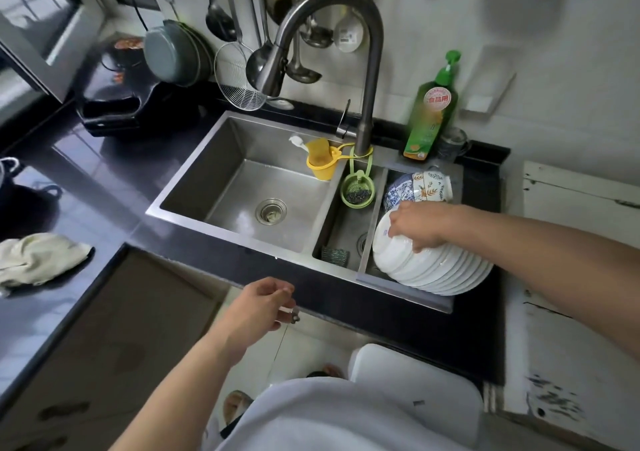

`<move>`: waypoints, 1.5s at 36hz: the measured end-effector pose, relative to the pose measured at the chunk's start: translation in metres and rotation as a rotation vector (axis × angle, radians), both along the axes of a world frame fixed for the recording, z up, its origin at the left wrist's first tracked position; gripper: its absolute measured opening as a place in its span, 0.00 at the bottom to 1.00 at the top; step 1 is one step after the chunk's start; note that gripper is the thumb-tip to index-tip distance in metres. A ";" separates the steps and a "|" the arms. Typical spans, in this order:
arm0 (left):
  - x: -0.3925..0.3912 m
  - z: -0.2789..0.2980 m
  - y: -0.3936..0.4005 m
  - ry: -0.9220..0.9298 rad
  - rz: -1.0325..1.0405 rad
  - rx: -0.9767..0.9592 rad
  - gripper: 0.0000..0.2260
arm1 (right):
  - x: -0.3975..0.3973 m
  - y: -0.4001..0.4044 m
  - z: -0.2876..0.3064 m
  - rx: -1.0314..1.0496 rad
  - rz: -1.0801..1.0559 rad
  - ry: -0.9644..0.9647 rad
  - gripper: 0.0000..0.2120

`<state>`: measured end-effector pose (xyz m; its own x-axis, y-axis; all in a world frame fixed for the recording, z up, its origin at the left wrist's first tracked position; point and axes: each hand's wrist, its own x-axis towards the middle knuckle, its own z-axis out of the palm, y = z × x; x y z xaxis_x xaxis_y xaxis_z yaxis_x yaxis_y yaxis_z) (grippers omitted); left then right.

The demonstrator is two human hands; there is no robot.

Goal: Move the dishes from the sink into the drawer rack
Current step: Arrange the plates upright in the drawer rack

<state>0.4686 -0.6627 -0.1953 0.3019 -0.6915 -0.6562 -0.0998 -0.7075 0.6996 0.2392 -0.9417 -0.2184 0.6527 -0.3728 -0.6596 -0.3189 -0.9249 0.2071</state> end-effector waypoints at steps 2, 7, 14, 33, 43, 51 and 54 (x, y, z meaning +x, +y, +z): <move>0.001 0.001 -0.002 -0.007 -0.004 -0.003 0.08 | 0.000 -0.001 0.003 0.006 0.000 0.003 0.29; 0.001 0.002 -0.005 -0.002 -0.013 -0.002 0.08 | -0.005 -0.004 0.010 0.013 -0.012 -0.001 0.30; 0.002 0.001 -0.004 -0.003 -0.024 0.019 0.08 | -0.010 -0.005 0.015 0.009 0.018 -0.011 0.28; -0.002 0.006 -0.010 -0.011 -0.060 0.027 0.09 | -0.032 0.007 0.016 -0.096 0.227 -0.083 0.16; -0.007 0.007 -0.011 -0.001 -0.079 0.031 0.08 | -0.051 0.021 -0.011 -0.353 0.292 -0.314 0.26; -0.004 0.005 -0.011 0.003 -0.068 0.023 0.08 | -0.061 0.020 -0.009 -0.471 0.296 -0.528 0.08; -0.004 0.003 -0.011 0.012 -0.056 0.022 0.08 | -0.064 0.013 -0.003 -0.501 0.272 -0.631 0.09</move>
<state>0.4643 -0.6741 -0.1924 0.2552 -0.6926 -0.6747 -0.1309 -0.7161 0.6856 0.1751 -0.9284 -0.2215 0.9518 -0.3010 0.0589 -0.2924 -0.8325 0.4707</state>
